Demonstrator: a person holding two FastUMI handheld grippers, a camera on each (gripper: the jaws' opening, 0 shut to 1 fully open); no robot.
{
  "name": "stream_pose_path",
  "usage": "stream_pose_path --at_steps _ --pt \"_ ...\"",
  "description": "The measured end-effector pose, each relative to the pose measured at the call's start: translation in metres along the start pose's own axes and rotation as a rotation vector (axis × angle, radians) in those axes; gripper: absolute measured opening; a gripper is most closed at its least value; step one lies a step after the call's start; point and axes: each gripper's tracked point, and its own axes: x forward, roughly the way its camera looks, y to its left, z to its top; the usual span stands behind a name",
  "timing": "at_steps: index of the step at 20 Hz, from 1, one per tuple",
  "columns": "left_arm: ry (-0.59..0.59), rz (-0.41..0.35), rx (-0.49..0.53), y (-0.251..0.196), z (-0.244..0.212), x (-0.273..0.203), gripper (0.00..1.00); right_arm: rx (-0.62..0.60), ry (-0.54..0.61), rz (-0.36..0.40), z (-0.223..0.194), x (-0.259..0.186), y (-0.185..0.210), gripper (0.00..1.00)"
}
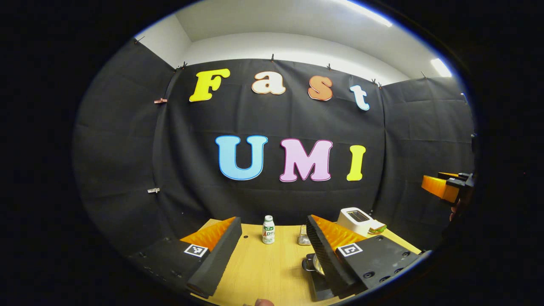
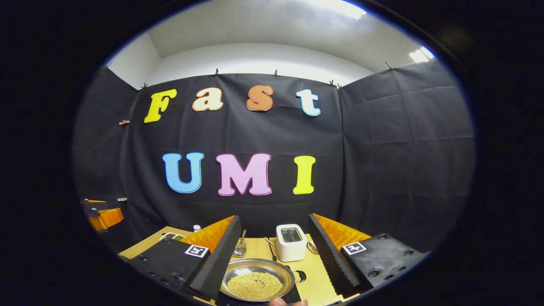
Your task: First push the handle of the pot to place it horizontally, then grasp the pot with both hands and set it on the induction cooktop.
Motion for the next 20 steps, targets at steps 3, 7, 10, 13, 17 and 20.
stream_pose_path --at_steps 3,7,10,13,17,20 --pt "0.003 -0.005 0.012 -0.001 -0.001 0.001 0.95 -0.01 0.009 0.004 -0.002 -0.001 0.003 0.98" --pt "0.003 -0.011 0.027 -0.003 -0.002 0.001 0.95 -0.005 0.028 0.012 -0.007 -0.005 0.005 0.98" --pt "0.004 -0.017 0.028 -0.005 -0.001 -0.002 0.95 -0.01 0.026 0.007 -0.007 -0.006 0.003 0.98" --pt "0.008 -0.018 0.024 -0.004 -0.001 -0.002 0.95 -0.009 0.034 0.002 -0.008 -0.008 0.0 0.98" --pt "0.009 -0.017 0.025 -0.004 0.0 -0.001 0.95 -0.011 0.035 -0.004 -0.009 -0.009 -0.004 0.98" --pt "0.01 -0.018 0.028 -0.005 0.0 0.0 0.95 -0.007 0.04 -0.012 -0.01 -0.009 -0.008 0.98"
